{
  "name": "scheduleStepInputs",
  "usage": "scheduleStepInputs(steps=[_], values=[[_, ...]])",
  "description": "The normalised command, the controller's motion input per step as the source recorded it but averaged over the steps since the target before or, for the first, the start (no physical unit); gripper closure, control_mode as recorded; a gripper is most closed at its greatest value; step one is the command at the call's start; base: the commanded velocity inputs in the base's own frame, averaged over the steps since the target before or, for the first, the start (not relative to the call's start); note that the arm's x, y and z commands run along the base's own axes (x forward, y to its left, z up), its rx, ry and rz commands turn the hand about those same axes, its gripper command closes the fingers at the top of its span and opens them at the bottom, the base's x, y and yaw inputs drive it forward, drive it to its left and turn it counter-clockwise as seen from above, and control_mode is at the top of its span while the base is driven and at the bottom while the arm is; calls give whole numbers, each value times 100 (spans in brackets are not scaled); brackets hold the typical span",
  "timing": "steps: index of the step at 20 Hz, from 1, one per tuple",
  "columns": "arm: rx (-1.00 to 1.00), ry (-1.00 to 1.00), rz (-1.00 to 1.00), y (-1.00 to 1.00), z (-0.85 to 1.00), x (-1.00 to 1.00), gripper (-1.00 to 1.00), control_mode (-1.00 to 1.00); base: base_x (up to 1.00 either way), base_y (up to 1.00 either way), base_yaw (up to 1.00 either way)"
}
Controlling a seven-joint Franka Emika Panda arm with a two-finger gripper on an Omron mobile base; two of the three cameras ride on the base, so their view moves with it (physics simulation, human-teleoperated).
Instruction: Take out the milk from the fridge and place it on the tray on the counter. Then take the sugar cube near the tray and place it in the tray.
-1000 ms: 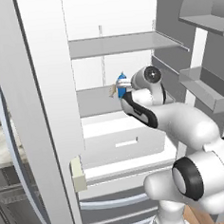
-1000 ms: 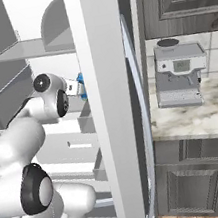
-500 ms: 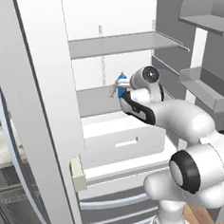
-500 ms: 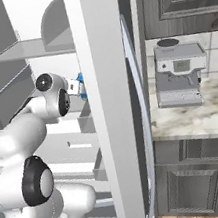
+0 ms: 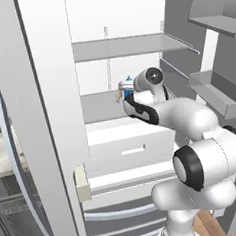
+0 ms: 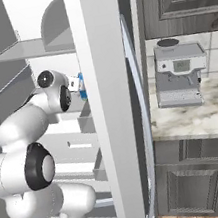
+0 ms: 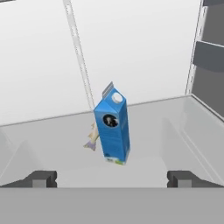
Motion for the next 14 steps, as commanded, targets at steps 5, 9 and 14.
scheduleStepInputs(steps=[5,9,14], values=[[0,0,0,0,0,32,-100,-100,0,0,0],[0,0,0,-9,-3,8,-100,-100,0,0,0],[0,0,0,0,-18,0,-100,-100,0,0,0]])
